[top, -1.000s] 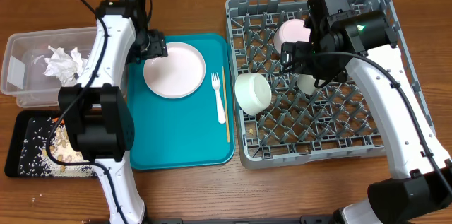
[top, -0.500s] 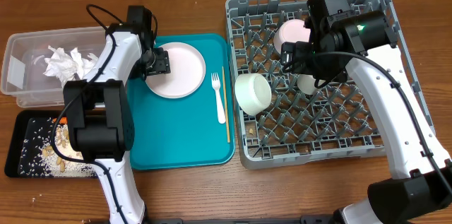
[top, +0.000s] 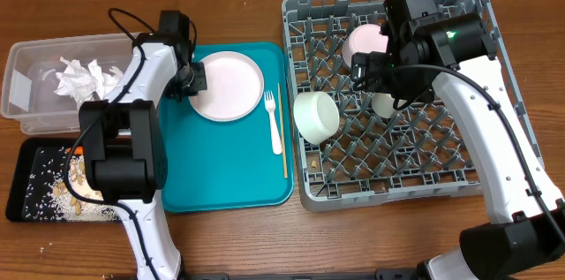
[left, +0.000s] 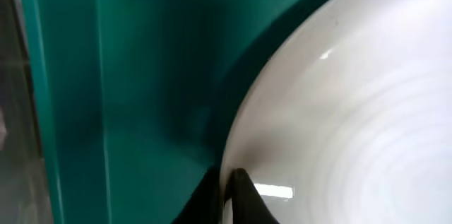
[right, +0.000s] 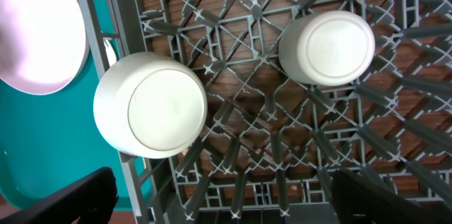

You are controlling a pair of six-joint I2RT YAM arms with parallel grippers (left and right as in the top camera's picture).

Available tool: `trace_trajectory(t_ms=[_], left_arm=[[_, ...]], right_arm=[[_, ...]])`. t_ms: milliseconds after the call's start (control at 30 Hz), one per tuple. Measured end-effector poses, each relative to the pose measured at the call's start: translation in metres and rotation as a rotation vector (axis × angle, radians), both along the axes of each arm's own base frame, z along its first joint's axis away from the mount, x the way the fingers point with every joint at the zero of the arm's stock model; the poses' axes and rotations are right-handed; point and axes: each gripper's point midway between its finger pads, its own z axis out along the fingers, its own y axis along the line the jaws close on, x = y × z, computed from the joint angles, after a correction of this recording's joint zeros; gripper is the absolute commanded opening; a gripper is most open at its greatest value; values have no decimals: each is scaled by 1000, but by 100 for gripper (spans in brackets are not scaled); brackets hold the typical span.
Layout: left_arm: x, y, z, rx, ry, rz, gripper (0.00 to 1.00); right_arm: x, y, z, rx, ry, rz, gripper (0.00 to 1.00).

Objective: Sort waste into correct bins and load items into the dishwasher
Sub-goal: 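Lift the white plate toward the rack with the left gripper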

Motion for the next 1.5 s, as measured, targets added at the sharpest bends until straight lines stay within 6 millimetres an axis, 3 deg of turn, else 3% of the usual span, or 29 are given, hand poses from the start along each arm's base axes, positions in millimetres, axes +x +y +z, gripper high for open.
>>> trace_trajectory(t_ms=[200, 333, 733, 900, 1100, 1200, 1500], left_arm=[[0, -2, 9, -15, 8, -1, 4], [3, -3, 29, -18, 16, -2, 4], [19, -2, 123, -12, -45, 1, 4], [21, -11, 165, -70, -97, -5, 4], [11, -34, 195, -166, -107, -30, 4], [5, -53, 198, -187, -95, -68, 4], [-19, -145, 200, -227, -64, -265, 4]], right_arm=[[0, 0, 0, 0, 0, 0, 100], [0, 0, 0, 0, 0, 0, 100], [0, 0, 0, -1, 0, 0, 100], [0, 0, 0, 0, 0, 0, 100], [1, 0, 0, 1, -5, 0, 100], [19, 5, 6, 23, -80, 0, 100], [29, 19, 13, 94, -124, 15, 100]])
